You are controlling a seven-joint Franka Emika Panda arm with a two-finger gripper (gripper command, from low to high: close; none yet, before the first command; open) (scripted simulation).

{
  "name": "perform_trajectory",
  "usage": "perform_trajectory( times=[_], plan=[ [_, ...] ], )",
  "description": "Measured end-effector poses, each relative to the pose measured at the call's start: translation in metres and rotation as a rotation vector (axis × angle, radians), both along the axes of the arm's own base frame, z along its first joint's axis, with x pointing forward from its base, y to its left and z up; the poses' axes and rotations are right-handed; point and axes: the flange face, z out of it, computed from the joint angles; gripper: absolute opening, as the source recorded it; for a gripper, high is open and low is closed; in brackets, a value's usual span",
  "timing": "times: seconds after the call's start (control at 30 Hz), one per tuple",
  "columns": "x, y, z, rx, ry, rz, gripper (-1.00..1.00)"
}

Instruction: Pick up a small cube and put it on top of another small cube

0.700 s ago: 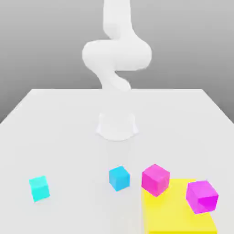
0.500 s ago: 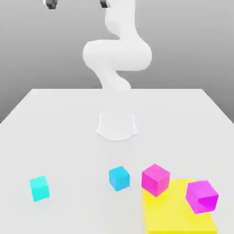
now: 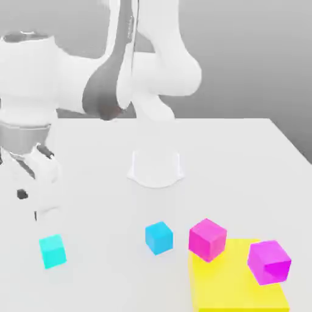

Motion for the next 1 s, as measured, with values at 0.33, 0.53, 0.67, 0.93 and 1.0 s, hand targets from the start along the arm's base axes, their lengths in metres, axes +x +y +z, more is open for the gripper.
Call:
perform_trajectory(
  times=[0.33, 0.53, 0.67, 0.93, 1.0],
  plan=[
    [-0.026, -0.003, -0.113, 0.064, 0.054, -0.097, -1.00],
    [-0.026, -0.003, -0.112, 0.064, 0.053, -0.097, -1.00],
    [-0.025, -0.004, -0.074, 0.065, 0.052, -0.098, -1.00],
    [0.044, 0.166, 0.021, 0.071, 0.043, 0.027, -1.00],
    [0.047, 0.216, 0.043, 0.072, 0.045, 0.037, -1.00]
  ],
)
